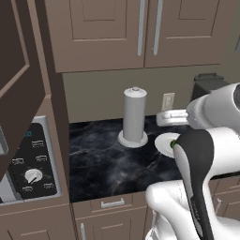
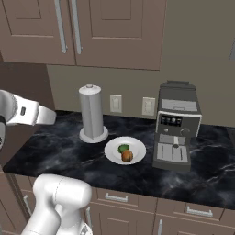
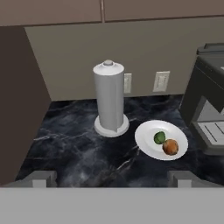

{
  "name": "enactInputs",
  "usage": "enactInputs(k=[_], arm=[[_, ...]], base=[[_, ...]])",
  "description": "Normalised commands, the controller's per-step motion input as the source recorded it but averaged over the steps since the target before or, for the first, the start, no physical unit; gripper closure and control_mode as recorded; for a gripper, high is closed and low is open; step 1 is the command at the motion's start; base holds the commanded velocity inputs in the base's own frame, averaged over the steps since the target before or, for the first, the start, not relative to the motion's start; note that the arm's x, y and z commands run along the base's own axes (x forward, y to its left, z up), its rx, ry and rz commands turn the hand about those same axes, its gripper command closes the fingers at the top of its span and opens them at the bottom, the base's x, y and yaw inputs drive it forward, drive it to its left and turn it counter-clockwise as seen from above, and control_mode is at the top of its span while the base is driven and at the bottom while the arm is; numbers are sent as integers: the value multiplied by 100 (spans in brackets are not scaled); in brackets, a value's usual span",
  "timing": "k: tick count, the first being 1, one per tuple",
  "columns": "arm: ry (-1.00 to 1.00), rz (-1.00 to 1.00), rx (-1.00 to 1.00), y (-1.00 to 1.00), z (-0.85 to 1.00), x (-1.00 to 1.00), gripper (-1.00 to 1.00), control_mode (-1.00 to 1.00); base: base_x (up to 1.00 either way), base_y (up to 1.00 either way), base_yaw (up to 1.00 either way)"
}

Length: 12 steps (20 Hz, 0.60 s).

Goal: Pick the avocado and bread from the counter and place them on the plate. Then pick the jam from the cabinet and place it next to the plate. Lastly close the cabinet door.

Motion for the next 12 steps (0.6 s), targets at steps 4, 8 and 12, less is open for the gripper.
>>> enactInputs(k=[4,8,12], arm=[[0,0,0,-1,0,0,-100,-100],[0,0,0,-3,0,-3,-100,100],[0,0,0,0,0,0,-100,100]], base=[[0,0,0],[-14,-2,0],[-77,-4,0]])
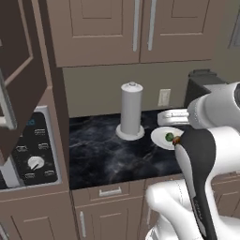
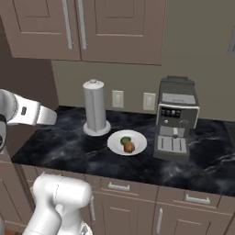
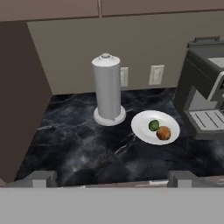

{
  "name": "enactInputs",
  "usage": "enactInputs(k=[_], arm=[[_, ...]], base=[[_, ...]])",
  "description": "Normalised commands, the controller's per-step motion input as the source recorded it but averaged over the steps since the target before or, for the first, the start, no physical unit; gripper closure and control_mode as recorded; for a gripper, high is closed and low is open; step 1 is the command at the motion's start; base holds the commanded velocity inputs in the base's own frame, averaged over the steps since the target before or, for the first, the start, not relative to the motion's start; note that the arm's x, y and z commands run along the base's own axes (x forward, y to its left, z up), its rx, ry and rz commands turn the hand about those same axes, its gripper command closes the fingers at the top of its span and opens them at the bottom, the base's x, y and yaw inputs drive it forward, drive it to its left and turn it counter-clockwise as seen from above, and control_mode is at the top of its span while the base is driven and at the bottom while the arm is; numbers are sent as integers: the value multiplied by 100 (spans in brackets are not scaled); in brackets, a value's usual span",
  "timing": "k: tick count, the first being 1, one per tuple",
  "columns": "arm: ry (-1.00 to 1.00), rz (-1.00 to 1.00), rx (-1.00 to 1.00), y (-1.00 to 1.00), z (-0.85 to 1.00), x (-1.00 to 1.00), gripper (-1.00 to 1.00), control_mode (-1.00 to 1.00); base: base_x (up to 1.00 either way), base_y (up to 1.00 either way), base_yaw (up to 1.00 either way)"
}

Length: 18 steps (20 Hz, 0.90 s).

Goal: Pick the avocado and bread from the counter and place them on the plate. Then pick the jam from the cabinet and place it next to the plate. Lastly close the cabinet door.

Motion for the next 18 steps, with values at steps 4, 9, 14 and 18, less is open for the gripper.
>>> enactInputs(k=[4,9,14,18], arm=[[0,0,0,0,0,0,-100,100],[0,0,0,0,0,0,-100,100],[0,0,0,0,0,0,-100,100],[0,0,0,0,0,0,-100,100]], base=[[-100,-8,0],[-100,0,0],[-100,0,0],[-100,0,0]])
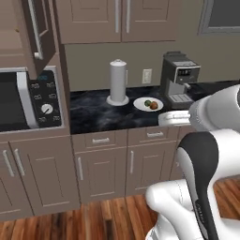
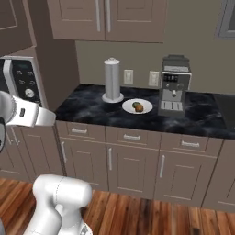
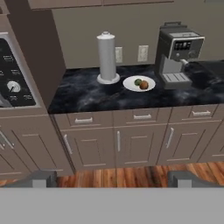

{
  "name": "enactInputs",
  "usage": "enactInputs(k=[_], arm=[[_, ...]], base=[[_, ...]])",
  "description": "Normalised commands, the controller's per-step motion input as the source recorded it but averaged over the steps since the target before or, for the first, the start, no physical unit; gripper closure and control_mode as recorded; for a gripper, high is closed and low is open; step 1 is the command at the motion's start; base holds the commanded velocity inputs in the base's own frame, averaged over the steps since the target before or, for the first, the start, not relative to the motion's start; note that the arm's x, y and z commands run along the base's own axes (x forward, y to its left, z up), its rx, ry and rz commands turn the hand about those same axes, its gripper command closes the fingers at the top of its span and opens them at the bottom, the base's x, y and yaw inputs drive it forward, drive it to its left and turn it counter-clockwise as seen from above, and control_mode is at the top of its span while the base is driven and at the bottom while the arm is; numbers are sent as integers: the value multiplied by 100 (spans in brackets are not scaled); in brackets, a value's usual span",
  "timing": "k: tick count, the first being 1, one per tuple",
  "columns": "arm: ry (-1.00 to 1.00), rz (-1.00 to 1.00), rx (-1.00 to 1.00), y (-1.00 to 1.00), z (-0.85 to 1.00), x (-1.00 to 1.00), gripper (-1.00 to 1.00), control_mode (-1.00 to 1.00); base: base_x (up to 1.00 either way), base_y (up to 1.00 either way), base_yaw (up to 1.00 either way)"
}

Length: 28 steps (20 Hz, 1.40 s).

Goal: Pick the avocado and bread from the counter and place them on the plate. Then pick the jam from the cabinet and place it next to the plate. Lastly close the cabinet door.

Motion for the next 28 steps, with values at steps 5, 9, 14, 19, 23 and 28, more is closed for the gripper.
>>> enactInputs(k=[5,9,14,19,23,28], arm=[[0,0,0,0,0,0,-100,100],[0,0,0,0,0,0,-100,100],[0,0,0,0,0,0,-100,100],[0,0,0,0,0,0,-100,100],[0,0,0,0,0,0,-100,100],[0,0,0,0,0,0,-100,100]], base=[[-39,54,0],[-24,100,0],[0,100,3],[-5,100,1],[-22,94,0],[-6,80,1]])
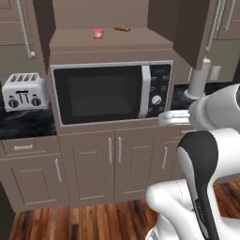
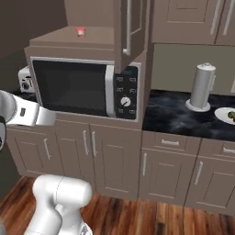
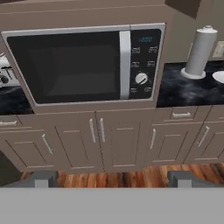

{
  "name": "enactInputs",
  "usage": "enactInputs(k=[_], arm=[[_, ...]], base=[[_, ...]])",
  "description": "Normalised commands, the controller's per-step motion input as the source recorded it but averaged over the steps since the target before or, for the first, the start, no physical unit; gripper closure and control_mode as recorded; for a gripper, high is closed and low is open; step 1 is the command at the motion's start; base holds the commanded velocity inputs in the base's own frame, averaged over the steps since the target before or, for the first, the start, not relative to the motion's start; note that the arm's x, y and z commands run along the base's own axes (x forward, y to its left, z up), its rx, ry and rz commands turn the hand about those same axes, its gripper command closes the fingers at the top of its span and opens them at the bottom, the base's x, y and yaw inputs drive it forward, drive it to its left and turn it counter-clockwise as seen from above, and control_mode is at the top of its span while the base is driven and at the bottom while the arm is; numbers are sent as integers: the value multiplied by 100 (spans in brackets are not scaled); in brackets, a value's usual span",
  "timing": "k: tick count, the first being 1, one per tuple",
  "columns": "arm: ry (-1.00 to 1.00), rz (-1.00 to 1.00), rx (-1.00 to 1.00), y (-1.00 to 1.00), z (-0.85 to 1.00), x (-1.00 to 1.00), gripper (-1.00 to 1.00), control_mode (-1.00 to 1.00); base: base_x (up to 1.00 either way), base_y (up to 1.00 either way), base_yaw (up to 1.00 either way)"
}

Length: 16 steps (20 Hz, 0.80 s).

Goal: Pick the avocado and bread from the counter and place them on the plate. Then pick the jam from the cabinet and place it next to the plate. Lastly close the cabinet door.

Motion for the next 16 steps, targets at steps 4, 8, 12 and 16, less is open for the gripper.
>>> enactInputs(k=[4,8,12,16], arm=[[0,0,0,0,0,0,-100,100],[0,0,0,0,0,0,-100,100],[0,0,0,0,0,0,-100,100],[0,0,0,0,0,0,-100,100]], base=[[20,47,9],[53,2,13],[64,-9,11],[56,-1,10]])
